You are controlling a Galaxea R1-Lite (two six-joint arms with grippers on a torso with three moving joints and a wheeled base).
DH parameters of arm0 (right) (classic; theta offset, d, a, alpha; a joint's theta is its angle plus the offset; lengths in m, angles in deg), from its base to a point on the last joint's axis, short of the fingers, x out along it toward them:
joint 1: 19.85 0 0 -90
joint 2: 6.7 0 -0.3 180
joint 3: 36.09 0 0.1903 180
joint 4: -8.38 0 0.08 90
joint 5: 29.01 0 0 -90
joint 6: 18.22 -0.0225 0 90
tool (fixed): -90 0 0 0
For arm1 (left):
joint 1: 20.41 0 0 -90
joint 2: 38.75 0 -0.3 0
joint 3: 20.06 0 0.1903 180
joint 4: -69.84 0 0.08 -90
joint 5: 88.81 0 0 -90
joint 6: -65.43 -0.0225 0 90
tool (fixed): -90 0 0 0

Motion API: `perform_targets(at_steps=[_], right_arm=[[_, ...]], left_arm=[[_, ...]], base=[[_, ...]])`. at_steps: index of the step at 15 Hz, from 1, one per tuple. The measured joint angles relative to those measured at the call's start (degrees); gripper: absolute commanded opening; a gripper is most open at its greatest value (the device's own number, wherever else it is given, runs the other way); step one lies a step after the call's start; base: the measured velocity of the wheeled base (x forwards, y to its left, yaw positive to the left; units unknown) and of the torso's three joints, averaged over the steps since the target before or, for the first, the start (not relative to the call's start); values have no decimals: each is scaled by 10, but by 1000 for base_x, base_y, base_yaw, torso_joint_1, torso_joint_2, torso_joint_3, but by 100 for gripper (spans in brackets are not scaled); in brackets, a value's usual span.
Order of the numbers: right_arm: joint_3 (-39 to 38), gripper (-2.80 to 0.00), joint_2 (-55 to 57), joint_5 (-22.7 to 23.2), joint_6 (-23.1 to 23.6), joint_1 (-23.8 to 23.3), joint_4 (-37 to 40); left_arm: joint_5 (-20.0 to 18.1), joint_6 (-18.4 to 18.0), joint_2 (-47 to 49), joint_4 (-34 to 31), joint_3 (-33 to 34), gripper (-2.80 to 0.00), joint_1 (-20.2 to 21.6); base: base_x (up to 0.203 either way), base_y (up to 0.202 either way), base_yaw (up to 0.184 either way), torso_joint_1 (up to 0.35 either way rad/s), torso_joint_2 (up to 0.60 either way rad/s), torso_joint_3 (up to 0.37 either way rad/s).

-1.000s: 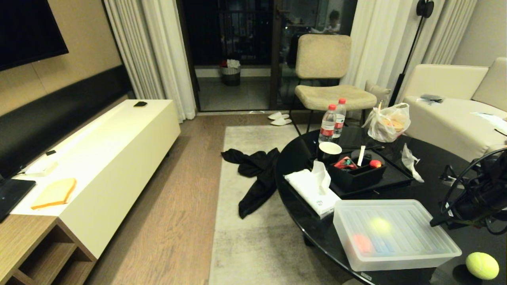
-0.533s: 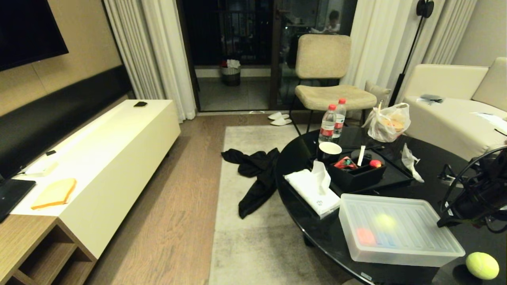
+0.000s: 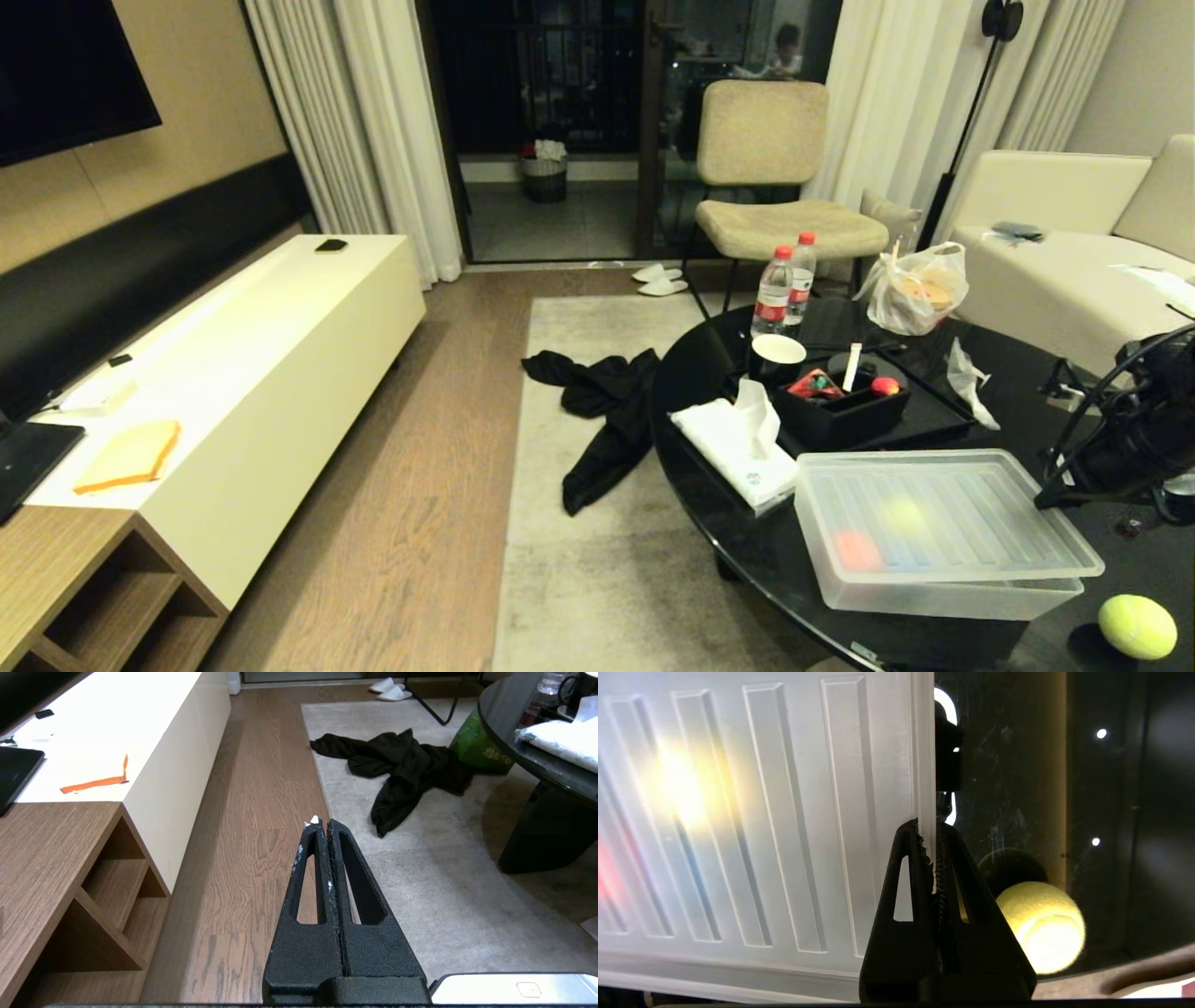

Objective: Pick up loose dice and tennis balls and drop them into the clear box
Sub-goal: Open the lid

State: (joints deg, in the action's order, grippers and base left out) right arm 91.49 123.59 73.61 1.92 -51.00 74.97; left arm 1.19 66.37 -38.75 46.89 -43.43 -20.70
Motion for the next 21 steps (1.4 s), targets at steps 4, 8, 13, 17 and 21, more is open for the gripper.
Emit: perform_targets(at_steps=[4, 8, 13, 17, 21], right_arm=[[-6, -280, -27, 20, -2, 0, 15], [-5, -280, -53, 44, -4, 0, 32], [-7, -280, -77, 57, -5, -1, 41], [-7, -280, -93, 81, -5, -4, 57], [-6, -280, -108, 104, -5, -9, 69]], left_arm=[[0, 0, 0, 0, 0, -280, 0], [0, 0, 0, 0, 0, -280, 0], [0, 0, 0, 0, 0, -280, 0], [0, 0, 0, 0, 0, -280, 0], [0, 0, 0, 0, 0, -280, 0]], base=[[0, 0, 0, 0, 0, 0], [0, 0, 0, 0, 0, 0], [0, 0, 0, 0, 0, 0], [0, 0, 0, 0, 0, 0], [0, 0, 0, 0, 0, 0]])
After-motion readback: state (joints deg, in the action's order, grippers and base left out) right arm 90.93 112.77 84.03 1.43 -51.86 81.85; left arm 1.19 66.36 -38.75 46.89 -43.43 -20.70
